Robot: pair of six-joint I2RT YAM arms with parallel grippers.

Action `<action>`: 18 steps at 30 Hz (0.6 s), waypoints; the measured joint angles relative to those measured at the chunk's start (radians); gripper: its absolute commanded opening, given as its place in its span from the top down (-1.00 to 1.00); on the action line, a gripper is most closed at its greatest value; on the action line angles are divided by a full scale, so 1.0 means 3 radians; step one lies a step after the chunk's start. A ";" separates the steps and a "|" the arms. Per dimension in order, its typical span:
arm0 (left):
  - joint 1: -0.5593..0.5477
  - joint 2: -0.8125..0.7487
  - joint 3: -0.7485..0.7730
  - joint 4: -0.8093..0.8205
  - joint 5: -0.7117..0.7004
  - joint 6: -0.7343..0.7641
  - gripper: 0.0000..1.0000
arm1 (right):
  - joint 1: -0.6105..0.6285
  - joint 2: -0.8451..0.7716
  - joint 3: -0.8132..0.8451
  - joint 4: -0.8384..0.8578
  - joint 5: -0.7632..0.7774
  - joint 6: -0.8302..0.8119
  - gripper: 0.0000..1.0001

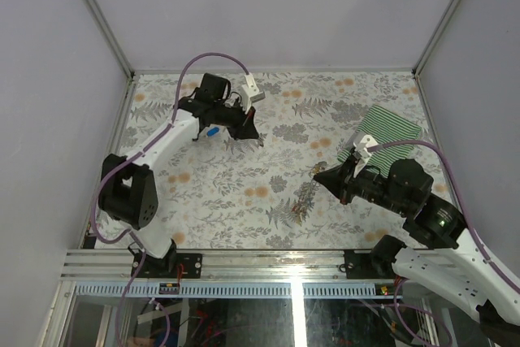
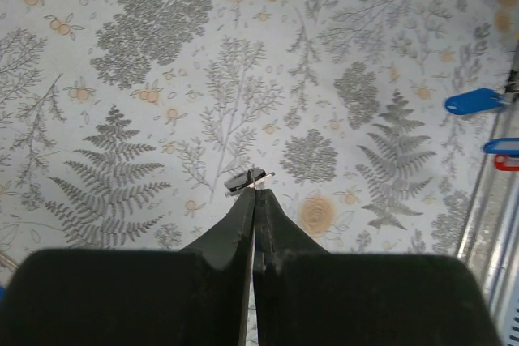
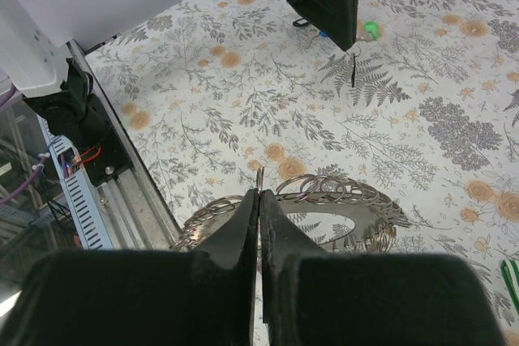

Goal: Put the keys on the keyring

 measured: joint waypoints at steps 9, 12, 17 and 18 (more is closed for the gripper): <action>-0.0544 -0.0684 -0.0940 0.0528 0.0018 -0.0654 1.00 | 0.0000 0.0031 0.0050 -0.0047 0.0019 -0.0128 1.00; -0.0899 -0.0710 -0.1336 0.0879 -0.0023 -0.1013 1.00 | 0.0000 0.0029 0.0050 -0.0047 0.0037 -0.0153 1.00; -0.1342 -0.0642 -0.1808 0.1410 -0.0103 -0.1577 1.00 | 0.0000 0.0019 0.0050 -0.0051 0.0045 -0.0159 1.00; -0.1411 -0.0613 -0.1882 0.1536 -0.0132 -0.1681 1.00 | 0.0000 0.0015 0.0050 -0.0051 0.0045 -0.0159 1.00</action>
